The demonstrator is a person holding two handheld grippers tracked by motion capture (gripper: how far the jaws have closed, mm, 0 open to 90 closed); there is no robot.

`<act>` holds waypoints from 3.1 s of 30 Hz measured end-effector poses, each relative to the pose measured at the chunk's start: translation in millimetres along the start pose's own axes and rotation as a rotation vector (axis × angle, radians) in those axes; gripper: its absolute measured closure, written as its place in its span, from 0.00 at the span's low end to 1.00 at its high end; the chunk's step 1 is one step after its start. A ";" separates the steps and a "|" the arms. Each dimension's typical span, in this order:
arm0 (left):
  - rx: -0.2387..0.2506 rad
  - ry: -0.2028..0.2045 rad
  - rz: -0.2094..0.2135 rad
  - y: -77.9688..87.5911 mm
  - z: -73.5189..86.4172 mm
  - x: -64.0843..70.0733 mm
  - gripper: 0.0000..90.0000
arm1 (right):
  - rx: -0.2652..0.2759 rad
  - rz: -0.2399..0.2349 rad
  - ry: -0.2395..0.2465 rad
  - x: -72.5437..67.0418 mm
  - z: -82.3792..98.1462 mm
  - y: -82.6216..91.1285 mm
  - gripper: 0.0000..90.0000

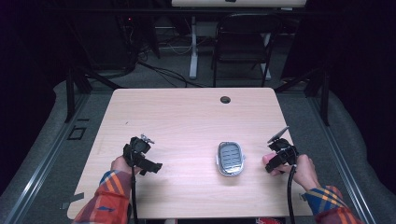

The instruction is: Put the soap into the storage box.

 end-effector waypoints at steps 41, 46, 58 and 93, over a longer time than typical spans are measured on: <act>-0.009 -0.007 0.002 -1.2 0.4 0.7 0.00 | -0.020 0.059 0.019 1.0 -3.2 -1.2 0.41; -0.008 -0.007 0.002 -1.1 0.4 0.6 0.01 | -0.021 0.041 0.024 1.7 -2.1 0.7 0.41; -0.008 -0.005 0.004 -1.5 0.3 0.6 0.00 | 0.038 0.007 0.029 1.5 -4.2 18.6 0.41; 0.000 -0.023 0.011 -0.7 0.8 3.3 0.00 | 0.052 0.011 0.144 -26.8 -16.3 49.5 0.41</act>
Point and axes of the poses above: each handheld gripper's, and its own axes: y roughly backward along the jaws, z roughly out of its underside, x roughly to its right, the point moved 10 cm from there along -y, roughly forward along the jaws, and after that the axes turned 9 degrees about -x, right-handed, at the moved point
